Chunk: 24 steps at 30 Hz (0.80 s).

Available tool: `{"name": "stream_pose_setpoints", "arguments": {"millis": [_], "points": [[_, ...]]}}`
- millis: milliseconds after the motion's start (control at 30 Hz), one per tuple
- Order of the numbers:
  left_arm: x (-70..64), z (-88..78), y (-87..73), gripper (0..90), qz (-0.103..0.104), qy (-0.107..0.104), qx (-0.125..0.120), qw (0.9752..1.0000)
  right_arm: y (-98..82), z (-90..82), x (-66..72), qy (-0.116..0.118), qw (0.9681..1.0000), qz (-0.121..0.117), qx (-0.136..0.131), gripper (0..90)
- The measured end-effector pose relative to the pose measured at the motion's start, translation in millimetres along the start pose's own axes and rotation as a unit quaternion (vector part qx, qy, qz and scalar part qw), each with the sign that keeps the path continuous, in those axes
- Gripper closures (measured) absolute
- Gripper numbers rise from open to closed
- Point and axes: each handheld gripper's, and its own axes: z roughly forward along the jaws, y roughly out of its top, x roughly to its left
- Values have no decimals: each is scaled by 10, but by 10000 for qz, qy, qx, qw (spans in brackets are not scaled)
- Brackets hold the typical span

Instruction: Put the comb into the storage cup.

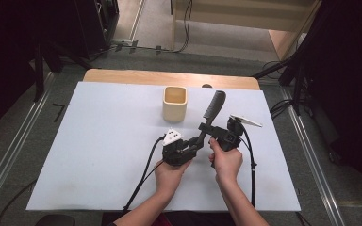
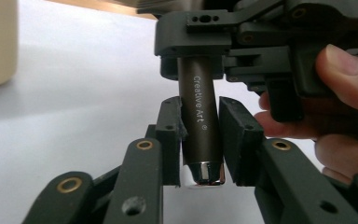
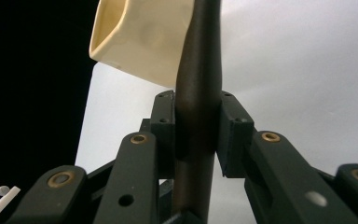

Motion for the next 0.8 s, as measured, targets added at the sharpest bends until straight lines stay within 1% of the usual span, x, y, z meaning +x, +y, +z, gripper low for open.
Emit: {"name": "stream_pose_setpoints", "arguments": {"millis": [67, 100, 133, 167, 200, 267, 333, 400, 433, 467, 500, 533, 567, 600, 633, 667, 700, 733, 767, 800], "points": [[5, 10, 24, 556, -80, -77, 117, 9999, 3, -15, 3, 16, 10000, 23, -6, 700], [14, 10, 47, 491, -126, -131, 192, 9996, 10, -28, 4, 7, 10000, -54, -70, 700], [14, 10, 47, 479, -126, -131, 192, 9996, 14, -36, 12, -21, 9999, -111, -72, 700], [0, 4, 75, 464, -37, -123, 284, 9995, 17, -41, 16, -47, 9998, -182, -99, 700], [0, 4, 75, 456, -37, -123, 284, 9995, 20, -46, 20, -67, 9997, -222, -99, 700], [-15, -6, 119, 444, 19, -162, 431, 9989, 22, -49, 22, -63, 9996, -234, -108, 700], [-18, -19, 142, 428, 50, -177, 474, 9987, 25, -52, 23, -78, 9995, -276, -113, 700], [-1, -55, 185, 416, 41, -268, 619, 9977, 24, -52, 23, -104, 9992, -354, -169, 700], [-1, -55, 185, 405, 41, -268, 619, 9977, 24, -52, 23, -104, 9992, -354, -169, 700], [2, -72, 197, 405, 105, -280, 686, 9972, 23, -52, 25, -112, 9990, -404, -175, 699], [5, -81, 208, 395, 126, -276, 746, 9968, 16, -54, 34, -134, 9984, -500, -213, 700], [14, -92, 225, 381, 126, -278, 835, 9960, 13, -57, 37, -135, 9979, -588, -228, 700], [37, -115, 259, 373, 97, -292, 968, 9948, 7, -60, 45, -181, 9974, -646, -257, 700], [37, -115, 259, 372, 97, -292, 968, 9948, 7, -60, 45, -181, 9974, -646, -257, 700], [53, -129, 274, 363, 86, -294, 1023, 9943, 2, -61, 46, -237, 9967, -746, -233, 700], [69, -142, 289, 359, 92, -289, 1098, 9935, -2, -61, 49, -267, 9964, -771, -235, 700], [101, -160, 306, 358, 68, -305, 1254, 9916, -6, -61, 50, -320, 9954, -866, -248, 699], [101, -160, 306, 356, 68, -305, 1254, 9916, -6, -61, 50, -320, 9954, -866, -248, 699], [116, -171, 312, 347, 65, -303, 1318, 9908, -22, -58, 63, -441, 9929, -1055, -324, 699], [128, -184, 320, 347, 100, -291, 1388, 9898, -34, -60, 74, -500, 9919, -1116, -339, 700]]}}
